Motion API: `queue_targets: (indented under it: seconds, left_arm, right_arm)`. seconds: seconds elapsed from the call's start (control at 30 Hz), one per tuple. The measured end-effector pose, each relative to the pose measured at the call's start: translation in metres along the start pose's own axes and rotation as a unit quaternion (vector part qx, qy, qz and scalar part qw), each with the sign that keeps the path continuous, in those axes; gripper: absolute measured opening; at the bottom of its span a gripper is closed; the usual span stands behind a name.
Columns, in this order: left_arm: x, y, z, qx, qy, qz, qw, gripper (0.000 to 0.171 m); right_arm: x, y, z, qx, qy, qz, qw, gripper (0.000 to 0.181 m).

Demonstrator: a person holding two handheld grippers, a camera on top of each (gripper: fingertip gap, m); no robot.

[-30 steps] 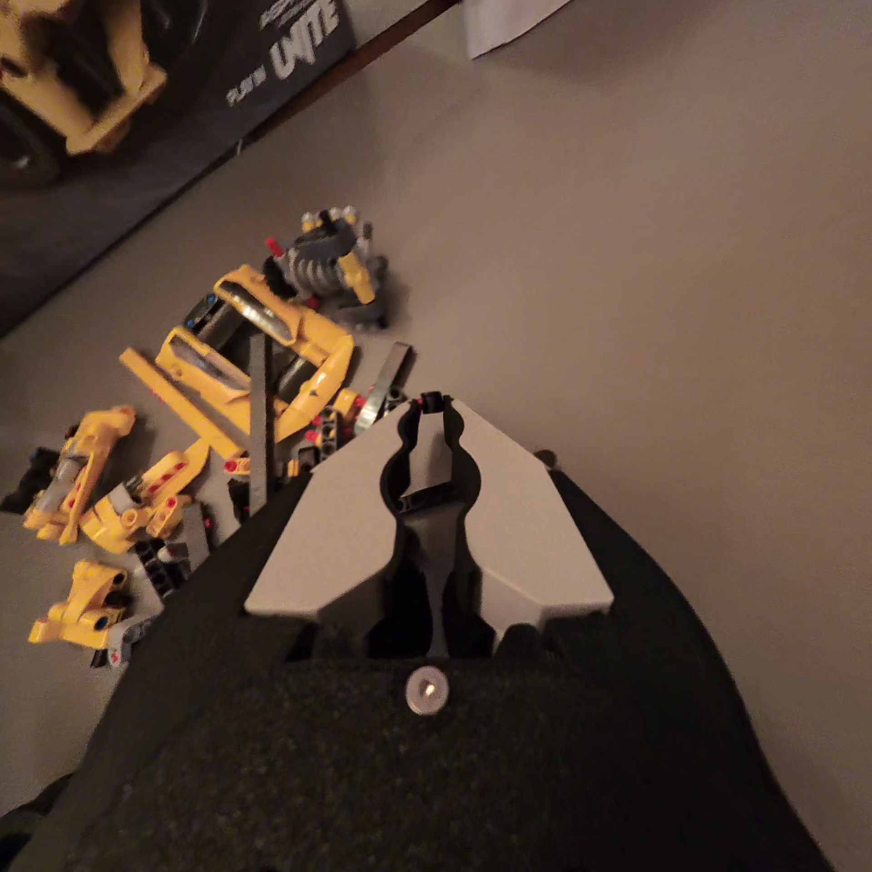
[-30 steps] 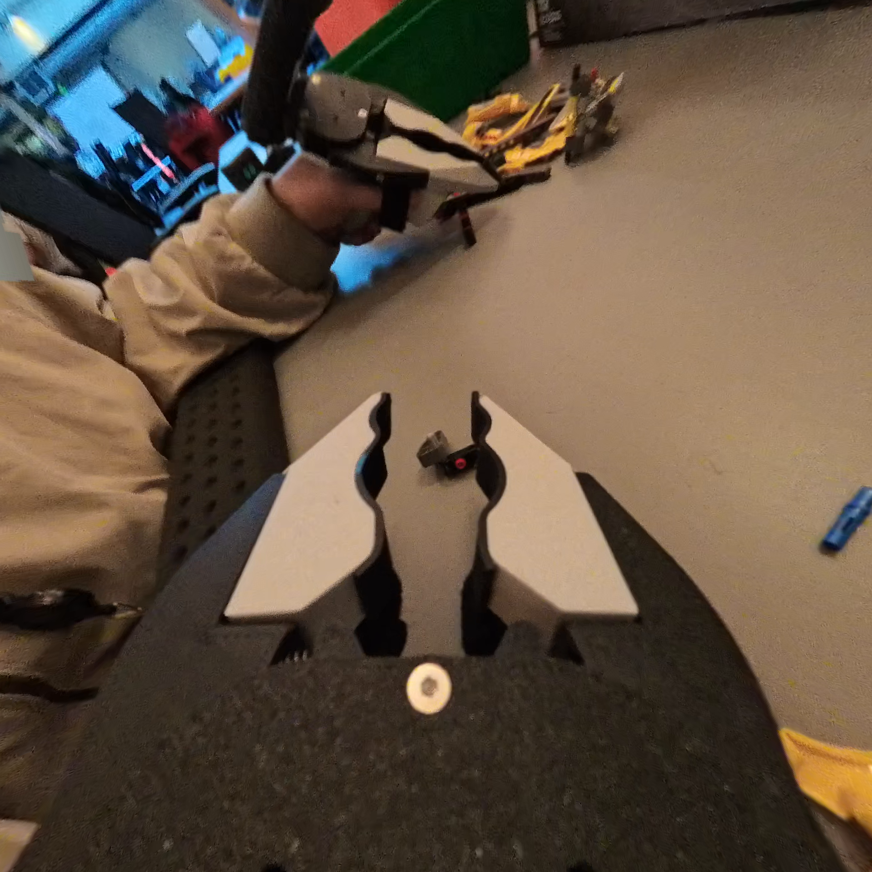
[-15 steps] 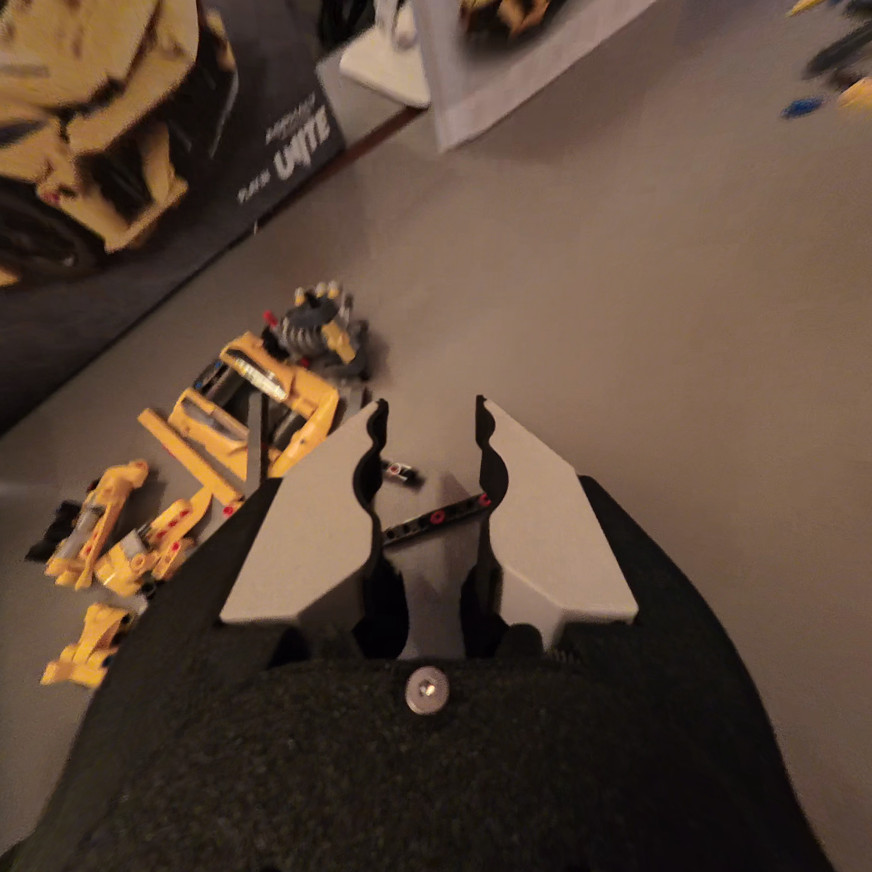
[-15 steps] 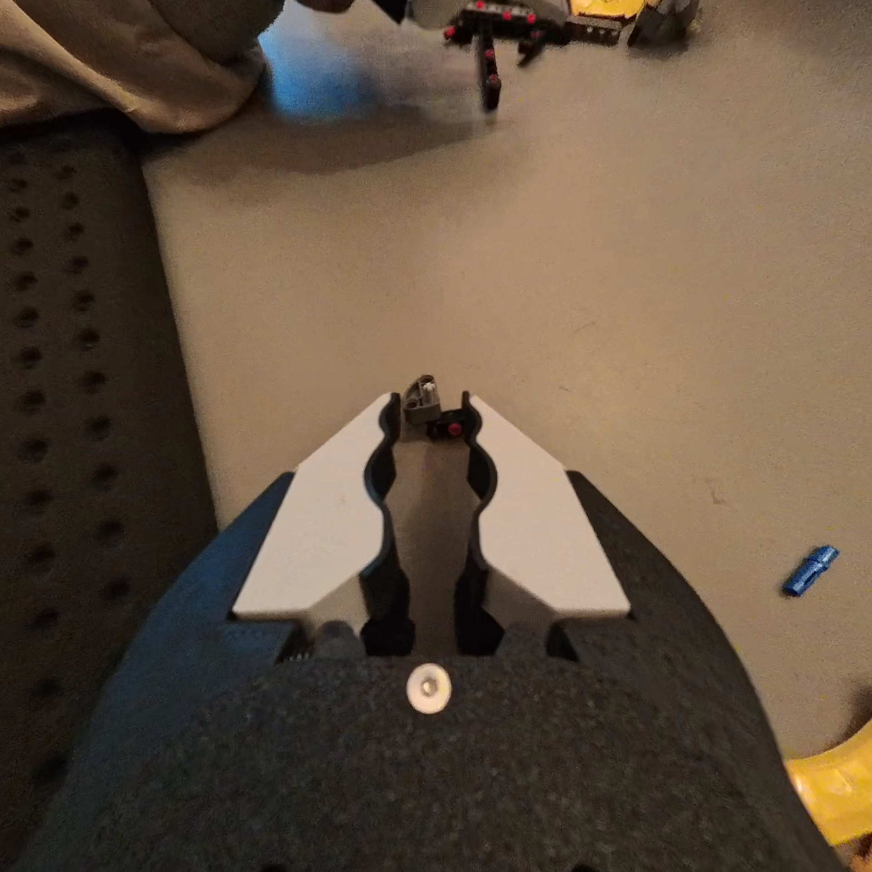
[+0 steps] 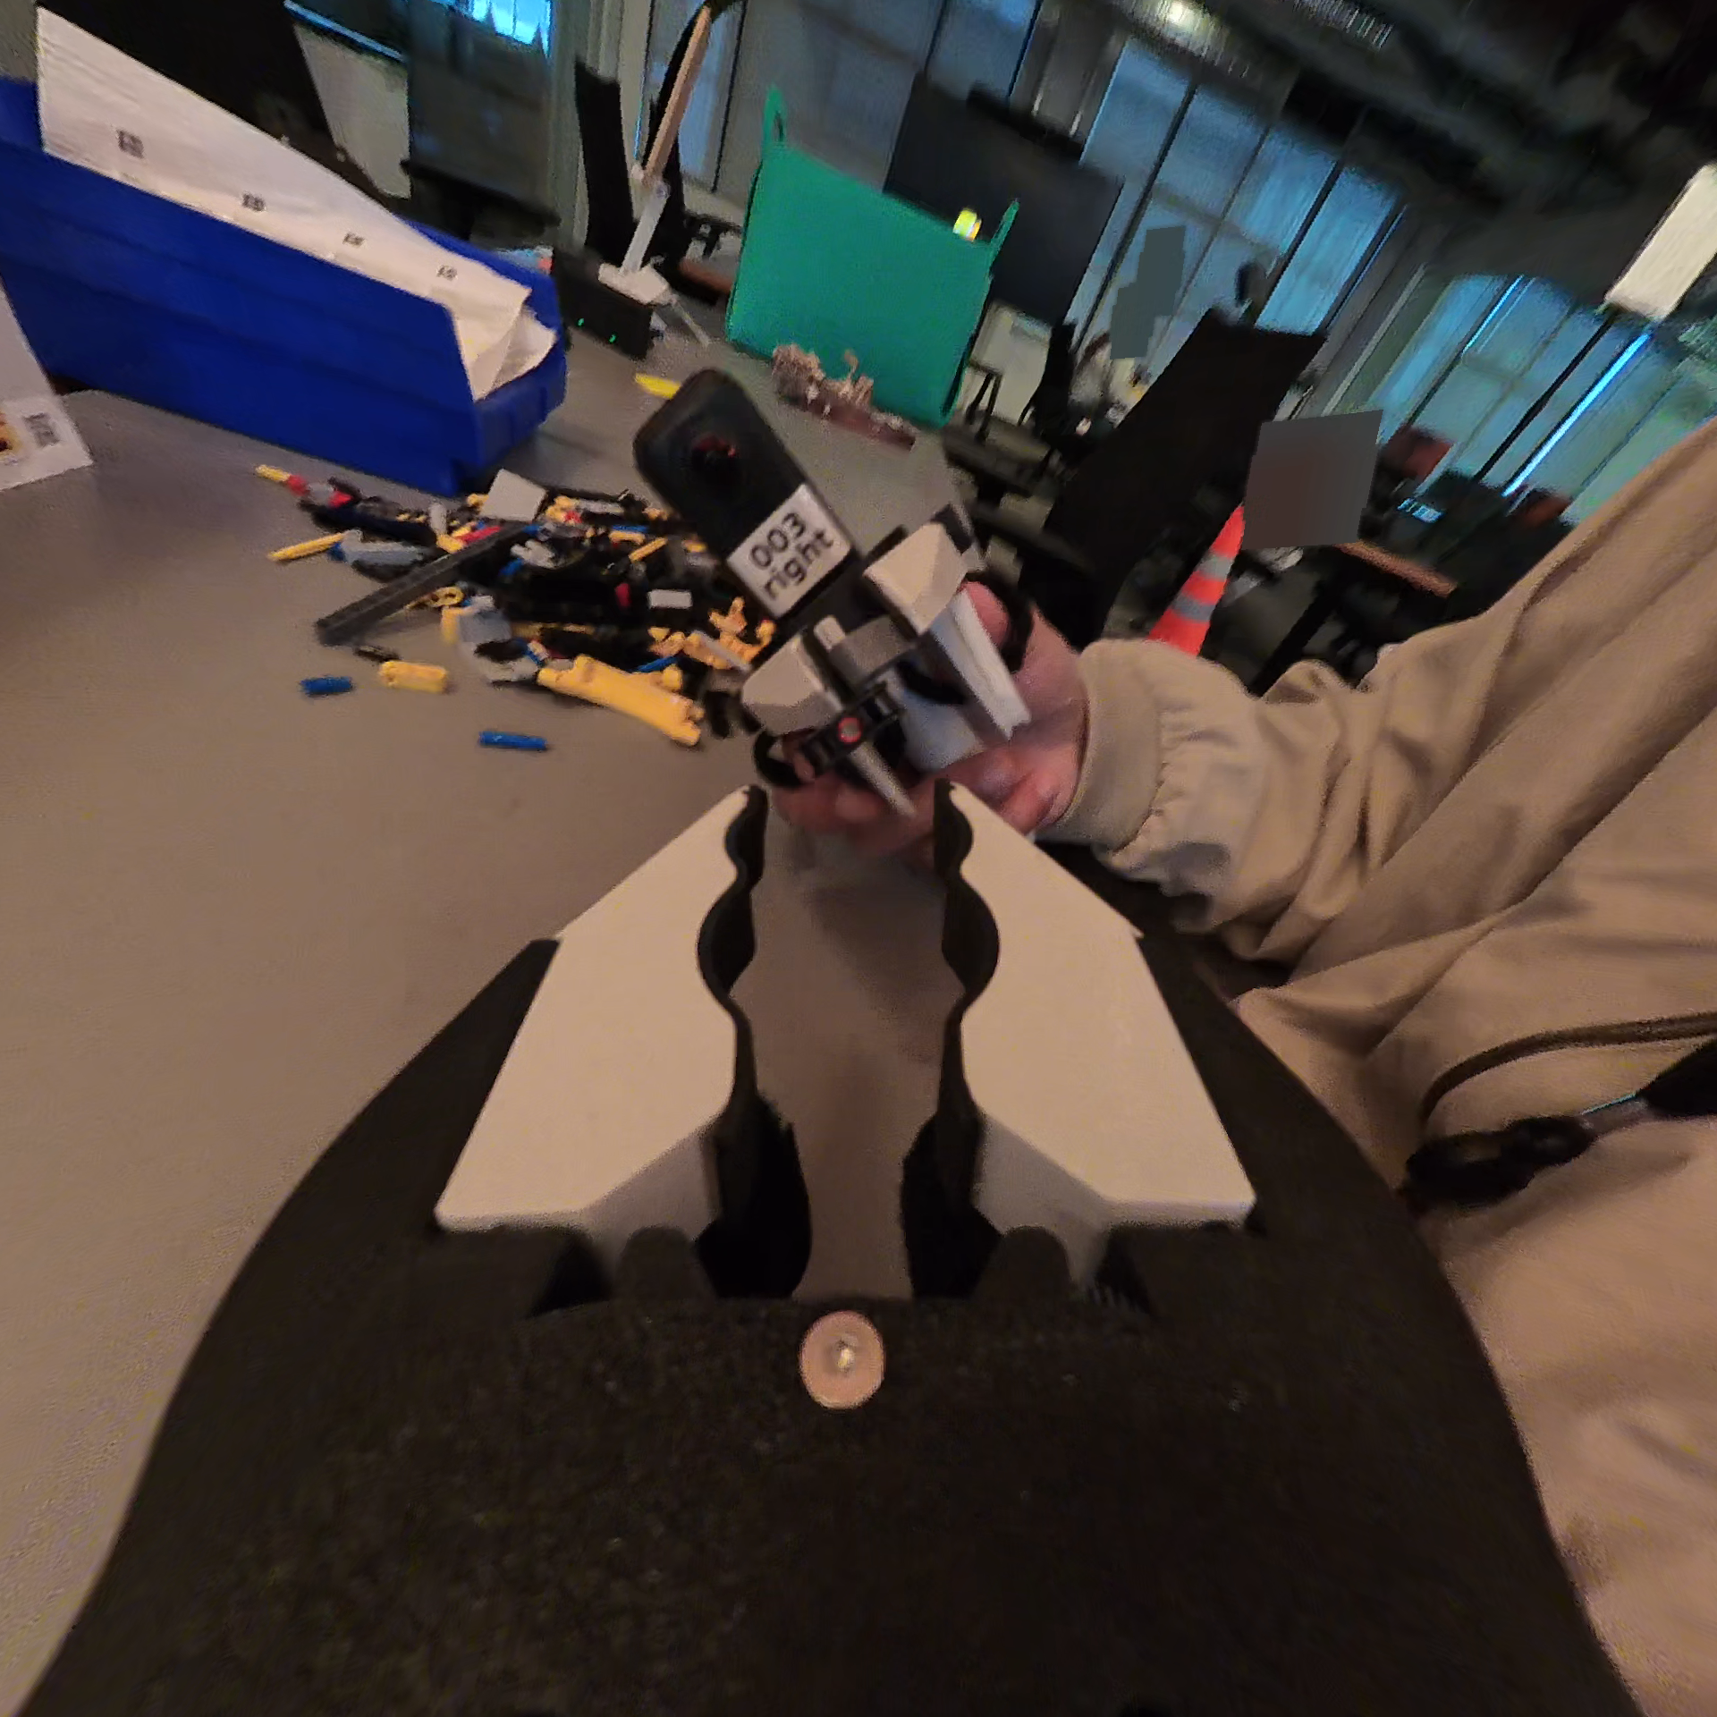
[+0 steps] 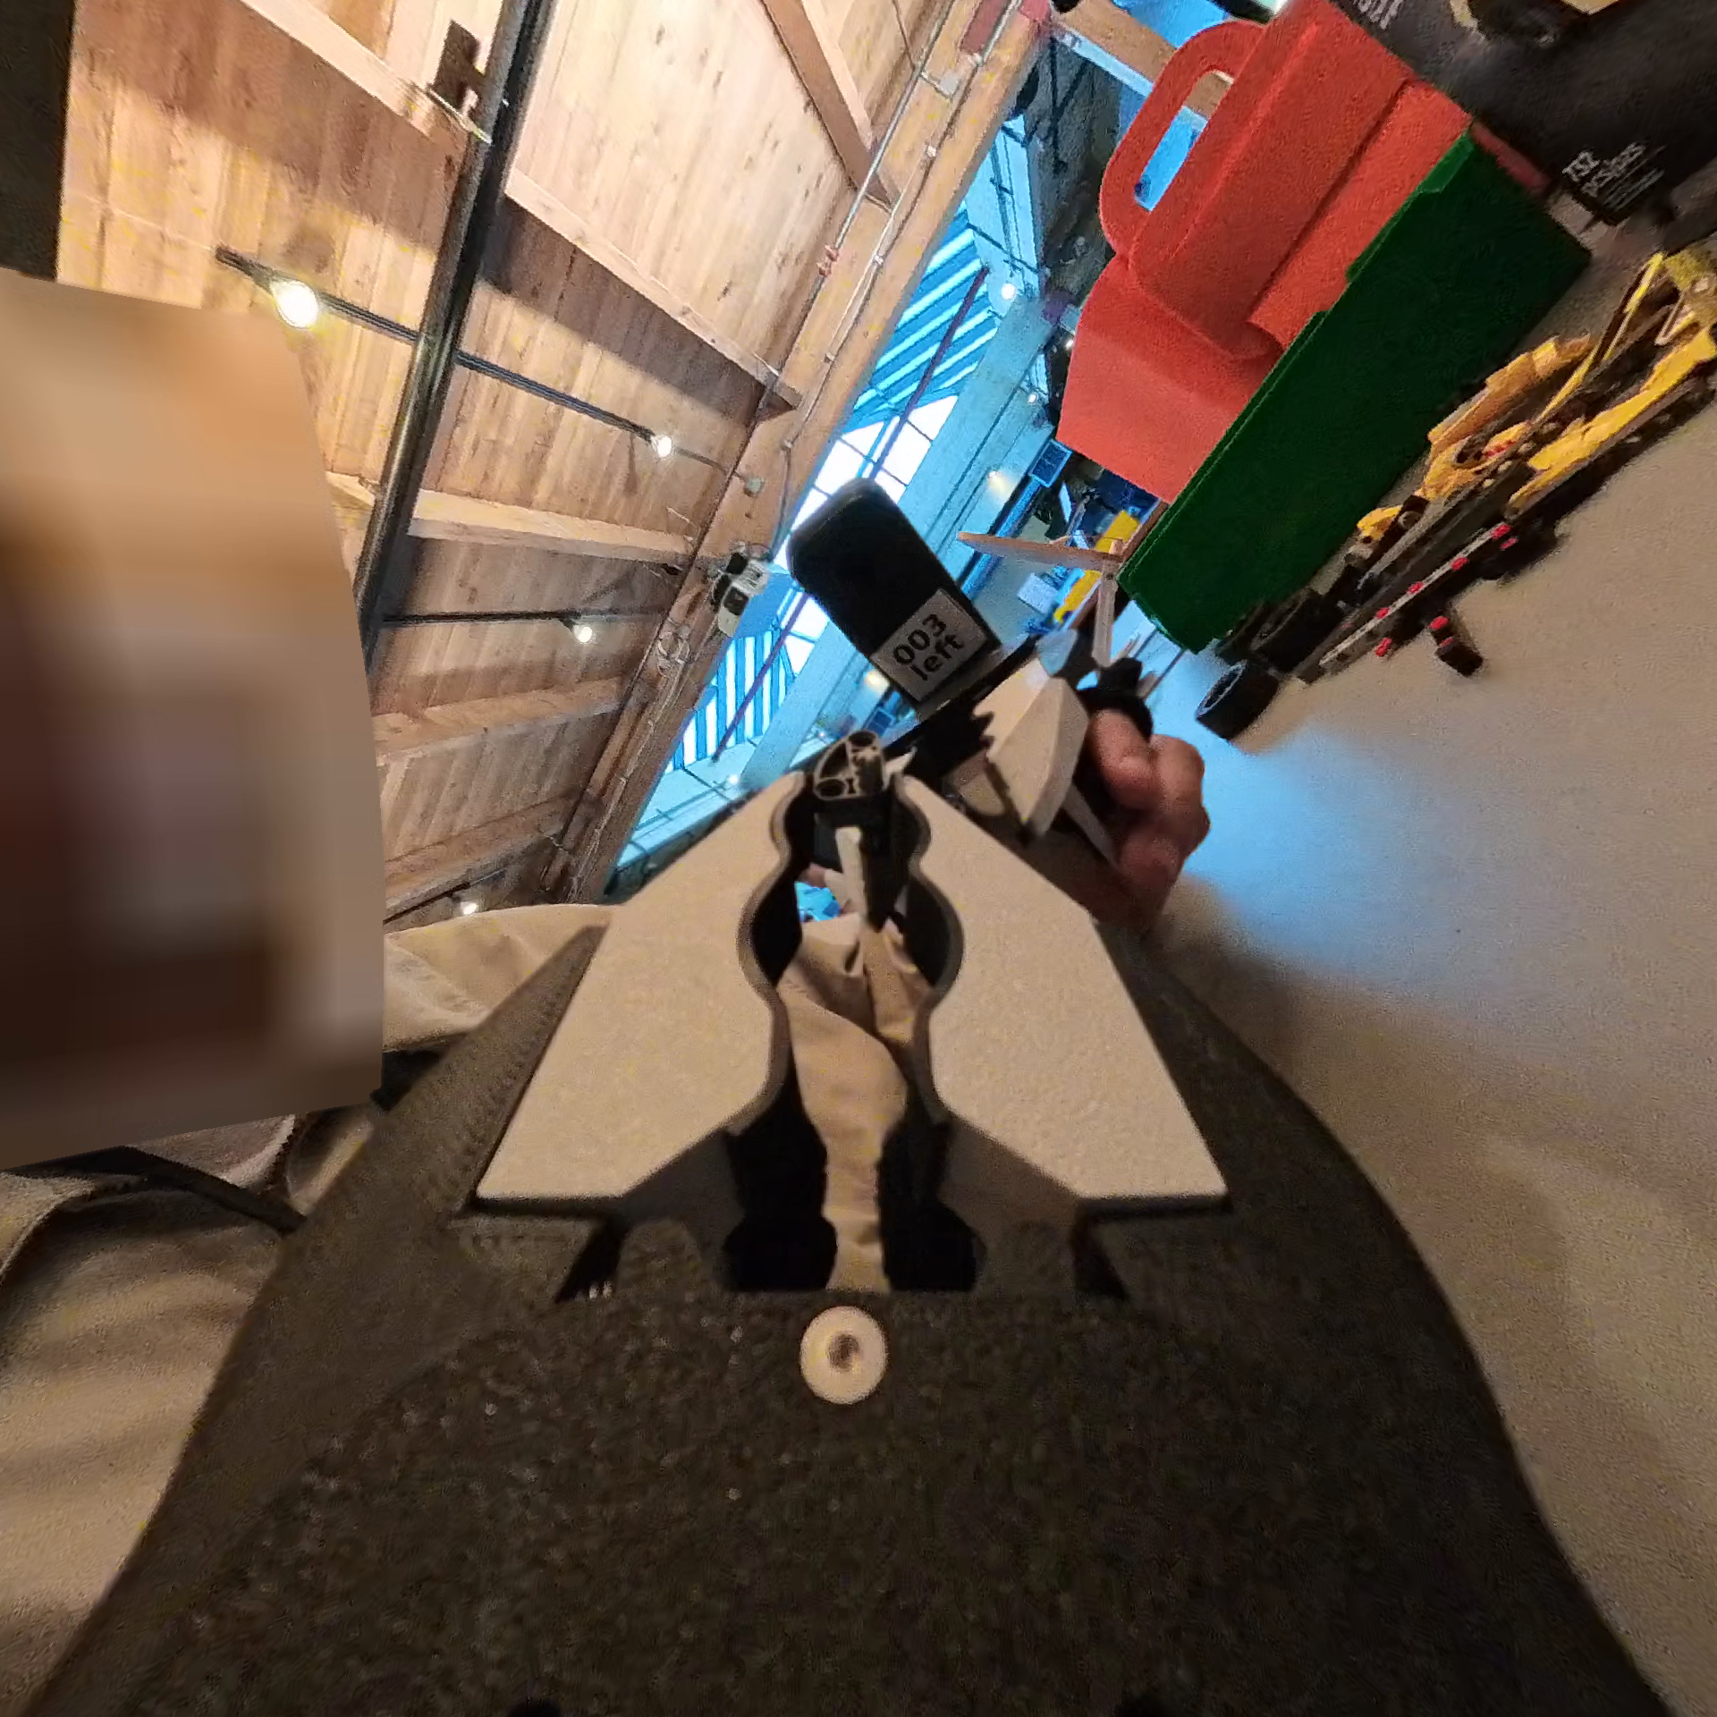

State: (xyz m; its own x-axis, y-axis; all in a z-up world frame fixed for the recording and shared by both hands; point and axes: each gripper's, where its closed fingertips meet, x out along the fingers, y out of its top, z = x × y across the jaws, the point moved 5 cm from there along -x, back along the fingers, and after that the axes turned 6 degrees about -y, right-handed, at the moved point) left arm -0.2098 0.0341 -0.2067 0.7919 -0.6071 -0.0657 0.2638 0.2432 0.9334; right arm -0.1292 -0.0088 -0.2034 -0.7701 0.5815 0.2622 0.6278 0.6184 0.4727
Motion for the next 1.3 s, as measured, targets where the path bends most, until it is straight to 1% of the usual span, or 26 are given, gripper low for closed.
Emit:
queue_targets:
  seconds: [0.1,0.2,0.23,0.27,0.37,0.5,0.53,0.6,0.7,0.73,0.77,0.8,0.83,0.87,0.93,0.97,1.0,1.03,1.07,1.1,1.13,1.17,1.2,1.23,1.27,1.3]
  left_arm:
    - [0.004,0.002,-0.002,-0.006,0.017,0.014,1.000,0.036]
    - [0.005,0.003,-0.005,-0.031,0.024,0.015,0.999,0.036]
    - [0.005,0.003,-0.005,-0.042,0.017,0.016,0.999,0.034]
    - [0.004,0.002,-0.006,-0.054,0.013,0.016,0.998,0.025]
    - [0.003,0.001,-0.007,-0.079,0.007,0.020,0.997,0.025]
    - [0.006,-0.003,-0.004,-0.032,0.032,-0.002,0.999,0.024]
    - [0.007,-0.002,-0.003,-0.020,0.038,-0.005,0.999,0.024]
    - [0.009,-0.001,-0.003,-0.011,0.049,-0.012,0.999,0.024]
    - [0.010,0.002,-0.003,0.010,0.063,-0.017,0.998,0.024]
    - [0.010,0.001,-0.002,0.016,0.062,-0.023,0.998,0.023]
    - [0.012,-0.006,-0.001,0.026,0.060,-0.052,0.996,0.023]
    - [0.013,-0.014,-0.001,0.044,0.075,-0.076,0.993,0.024]
    - [0.012,-0.015,0.001,0.063,0.088,-0.066,0.992,0.024]
    - [0.011,-0.012,0.004,0.072,0.087,-0.057,0.992,0.024]
    - [0.010,-0.009,0.002,0.097,0.105,-0.065,0.988,0.024]
    - [0.010,-0.010,-0.001,0.114,0.122,-0.073,0.983,0.024]
    - [0.010,-0.011,-0.003,0.128,0.134,-0.078,0.980,0.024]
    - [0.009,-0.013,-0.005,0.137,0.142,-0.084,0.977,0.024]
    - [0.008,-0.015,-0.007,0.146,0.158,-0.092,0.972,0.024]
    - [0.007,-0.017,-0.011,0.161,0.177,-0.101,0.966,0.024]
    - [0.005,-0.017,-0.013,0.184,0.195,-0.108,0.957,0.024]
    - [0.004,-0.016,-0.015,0.207,0.211,-0.112,0.949,0.025]
    - [0.002,-0.015,-0.015,0.222,0.222,-0.112,0.943,0.025]
    - [0.002,-0.014,-0.015,0.227,0.225,-0.112,0.941,0.025]
    - [0.003,-0.014,-0.013,0.224,0.221,-0.111,0.943,0.025]
    - [0.004,-0.013,-0.012,0.221,0.218,-0.106,0.944,0.025]
  right_arm:
    - [0.004,-0.001,0.004,-0.030,-0.031,-0.005,0.999,0.014]
    - [0.007,-0.004,0.002,-0.056,-0.043,-0.013,0.997,0.014]
    - [0.008,-0.005,0.003,-0.063,-0.050,-0.017,0.997,0.013]
    - [0.009,-0.005,0.004,-0.071,-0.059,-0.019,0.996,0.014]
    - [0.009,-0.005,0.005,-0.093,-0.075,-0.021,0.993,0.014]
    - [0.006,-0.006,0.006,-0.087,-0.079,-0.032,0.993,0.013]
    - [0.004,-0.005,0.005,-0.074,-0.066,-0.031,0.995,0.013]
    - [0.001,-0.002,0.006,-0.057,-0.057,-0.018,0.997,0.013]
    - [0.000,0.002,0.005,-0.066,-0.060,-0.006,0.996,0.013]
    - [-0.002,0.005,0.005,-0.061,-0.056,0.008,0.997,0.012]
    - [-0.010,0.016,0.001,-0.055,-0.039,0.058,0.996,0.013]
    - [-0.030,0.037,-0.001,-0.045,-0.029,0.135,0.989,0.013]
    - [-0.048,0.049,0.007,-0.045,-0.063,0.150,0.986,0.012]
    - [-0.060,0.055,0.011,-0.059,-0.094,0.151,0.982,0.014]
    - [-0.069,0.057,0.010,-0.075,-0.117,0.145,0.980,0.013]
    - [-0.070,0.056,0.016,-0.090,-0.161,0.133,0.974,0.014]
    - [-0.072,0.054,0.025,-0.106,-0.219,0.115,0.963,0.014]
    - [-0.077,0.054,0.032,-0.130,-0.280,0.096,0.946,0.014]
    - [-0.087,0.058,0.036,-0.171,-0.351,0.082,0.917,0.014]
    - [-0.100,0.062,0.039,-0.225,-0.434,0.060,0.870,0.014]
    - [-0.116,0.067,0.042,-0.282,-0.519,0.028,0.806,0.014]
    - [-0.134,0.072,0.043,-0.325,-0.596,-0.002,0.735,0.014]
    - [-0.150,0.077,0.042,-0.355,-0.648,-0.019,0.674,0.014]
    - [-0.162,0.081,0.040,-0.374,-0.678,-0.023,0.632,0.014]
    - [-0.170,0.084,0.037,-0.386,-0.689,-0.025,0.613,0.014]
    - [-0.175,0.085,0.035,-0.392,-0.695,-0.029,0.602,0.014]
